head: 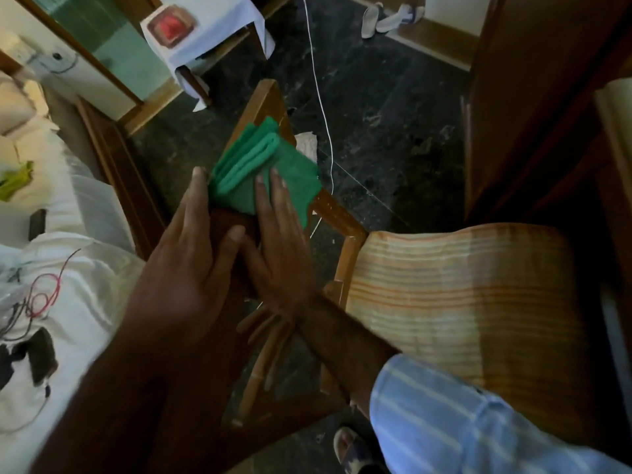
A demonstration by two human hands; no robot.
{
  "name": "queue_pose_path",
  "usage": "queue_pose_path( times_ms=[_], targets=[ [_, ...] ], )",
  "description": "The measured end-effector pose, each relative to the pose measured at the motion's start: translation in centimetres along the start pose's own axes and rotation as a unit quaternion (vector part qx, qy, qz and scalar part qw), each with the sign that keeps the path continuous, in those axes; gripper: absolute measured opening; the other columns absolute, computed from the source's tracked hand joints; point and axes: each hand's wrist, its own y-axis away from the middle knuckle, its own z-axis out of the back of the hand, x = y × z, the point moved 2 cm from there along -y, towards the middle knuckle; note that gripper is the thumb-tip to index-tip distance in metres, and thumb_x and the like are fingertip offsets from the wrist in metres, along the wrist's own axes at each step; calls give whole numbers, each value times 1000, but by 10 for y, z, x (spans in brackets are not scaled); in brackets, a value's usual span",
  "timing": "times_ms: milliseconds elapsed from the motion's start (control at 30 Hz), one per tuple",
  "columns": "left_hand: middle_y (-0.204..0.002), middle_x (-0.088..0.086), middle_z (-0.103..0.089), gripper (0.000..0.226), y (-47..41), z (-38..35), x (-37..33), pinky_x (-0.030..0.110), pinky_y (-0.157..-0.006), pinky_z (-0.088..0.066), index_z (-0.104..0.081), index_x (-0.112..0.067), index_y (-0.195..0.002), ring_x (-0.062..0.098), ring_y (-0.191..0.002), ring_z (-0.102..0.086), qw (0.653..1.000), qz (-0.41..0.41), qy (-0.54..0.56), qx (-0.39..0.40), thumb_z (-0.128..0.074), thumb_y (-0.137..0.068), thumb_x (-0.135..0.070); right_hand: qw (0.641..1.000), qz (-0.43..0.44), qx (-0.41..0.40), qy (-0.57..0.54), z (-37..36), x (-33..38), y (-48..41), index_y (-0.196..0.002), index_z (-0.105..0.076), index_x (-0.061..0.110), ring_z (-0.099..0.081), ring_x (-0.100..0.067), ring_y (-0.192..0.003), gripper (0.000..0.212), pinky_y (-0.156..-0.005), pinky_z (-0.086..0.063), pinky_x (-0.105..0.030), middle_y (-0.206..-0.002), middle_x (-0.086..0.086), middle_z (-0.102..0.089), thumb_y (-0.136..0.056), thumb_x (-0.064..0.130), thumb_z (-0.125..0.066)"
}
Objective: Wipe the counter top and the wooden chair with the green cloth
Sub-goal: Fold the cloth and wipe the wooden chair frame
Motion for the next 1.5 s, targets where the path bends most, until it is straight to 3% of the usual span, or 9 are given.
queue_pose_path(
  times_ms=[200, 500, 600, 733, 867, 1133, 1267, 1367, 1500],
  targets=[
    [-169, -6, -3, 83, -32, -6, -2, 23, -118, -7, -4, -25, -160, 0, -151, -1, 999, 15, -14, 25, -21, -96, -73, 997, -23, -77, -11, -5, -39, -40, -168, -5, 30, 0, -18, -166, 78, -133, -10, -50, -177, 8, 5, -103, 69, -24],
    [-169, -1, 0, 79, -60, -9, -13, 31, -120, -6, -2, -21, -160, 11, -154, -1, 997, -35, -60, 40, -17, -98, -68, 958, -279, -14, -63, -4, -122, -18, -169, -8, 20, -5, -19, -165, 74, -134, -11, -50, -178, -5, -5, -109, 58, -29],
    [-169, 1, -2, 81, -59, -8, -14, 36, -124, -9, -4, -20, -160, 12, -155, -2, 998, -36, -47, 36, -16, -97, -69, 966, -242, -42, -80, -2, -90, -31, -168, -11, 14, -4, -19, -165, 73, -135, -8, -49, -178, -7, -6, -110, 54, -27],
    [-169, 6, -7, 85, -57, -8, -14, 48, -124, -18, -9, -14, -160, 16, -155, -7, 997, -57, -32, 30, -15, -97, -70, 978, -142, -76, -130, 1, -40, -47, -165, -5, 37, 4, -4, -164, 85, -134, -8, -43, -177, 14, 0, -95, 84, -15],
    [-169, 9, -9, 84, -56, -9, -12, 50, -123, -20, -11, -10, -160, 20, -155, -9, 996, -74, -38, 26, -15, -99, -68, 985, -94, -70, -124, 3, -50, -48, -166, -5, 38, 2, -6, -164, 77, -133, -14, -51, -175, 20, -2, -100, 75, -20],
    [-169, -1, -2, 80, -60, -11, -8, 34, -121, -10, -4, -22, -160, 12, -154, -3, 997, -48, -54, 28, -14, -98, -71, 950, -278, -32, -135, 8, -110, -34, -169, -11, 21, -6, -12, -164, 78, -135, -10, -47, -178, 2, -8, -104, 62, -26],
    [-169, 0, -3, 83, -59, -11, -9, 36, -121, -10, -3, -21, -160, 13, -154, -4, 997, -48, -53, 31, -15, -97, -73, 951, -251, -54, -172, 8, -74, -35, -168, -12, 24, -1, -7, -164, 76, -135, -7, -44, -178, 6, -8, -104, 63, -24],
    [-169, 1, -4, 84, -58, -11, -9, 39, -122, -13, -4, -20, -160, 15, -155, -6, 997, -50, -55, 31, -19, -96, -73, 987, -111, -65, -100, 4, -50, -26, -164, -24, 5, -5, -27, -165, 70, -132, -18, -57, -175, -16, -16, -110, 49, -20],
    [-167, 9, -13, 89, -69, -11, -14, 41, -120, -22, -11, -12, -159, 26, -152, -19, 997, -43, -58, 34, -29, -95, -71, 977, -83, -21, -194, 1, -18, -18, -162, -5, 52, 5, -2, -163, 65, -133, -18, -50, -177, 15, 3, -102, 73, -17]
  ],
)
